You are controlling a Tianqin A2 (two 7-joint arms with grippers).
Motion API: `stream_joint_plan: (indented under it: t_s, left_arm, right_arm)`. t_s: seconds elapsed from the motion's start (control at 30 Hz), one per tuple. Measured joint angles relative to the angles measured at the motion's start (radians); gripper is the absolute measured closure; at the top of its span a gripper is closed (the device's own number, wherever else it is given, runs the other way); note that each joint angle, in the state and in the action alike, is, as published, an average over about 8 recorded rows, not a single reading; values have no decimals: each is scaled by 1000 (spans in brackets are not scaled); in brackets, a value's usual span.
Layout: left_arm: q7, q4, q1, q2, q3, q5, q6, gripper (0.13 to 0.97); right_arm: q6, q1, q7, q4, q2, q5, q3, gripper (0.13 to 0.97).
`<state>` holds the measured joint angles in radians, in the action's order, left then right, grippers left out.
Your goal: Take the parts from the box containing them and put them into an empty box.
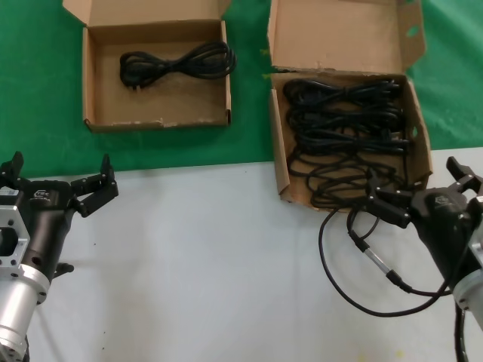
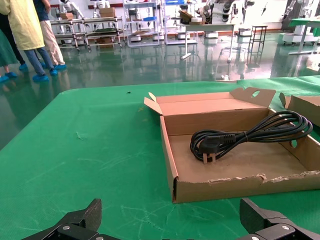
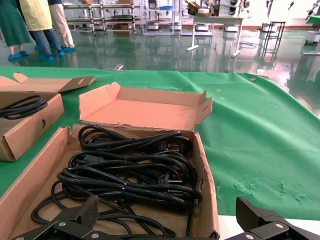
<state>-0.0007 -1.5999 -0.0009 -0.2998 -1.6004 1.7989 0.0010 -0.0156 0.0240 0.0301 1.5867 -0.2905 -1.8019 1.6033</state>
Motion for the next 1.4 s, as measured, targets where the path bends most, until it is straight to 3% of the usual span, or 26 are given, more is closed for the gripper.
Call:
stream_joint_plan:
  t_s: [1.4]
  left_arm:
    - [0, 0, 0, 0, 0, 0, 0, 132]
  right_arm:
    - [0, 0, 0, 0, 0, 0, 0, 129]
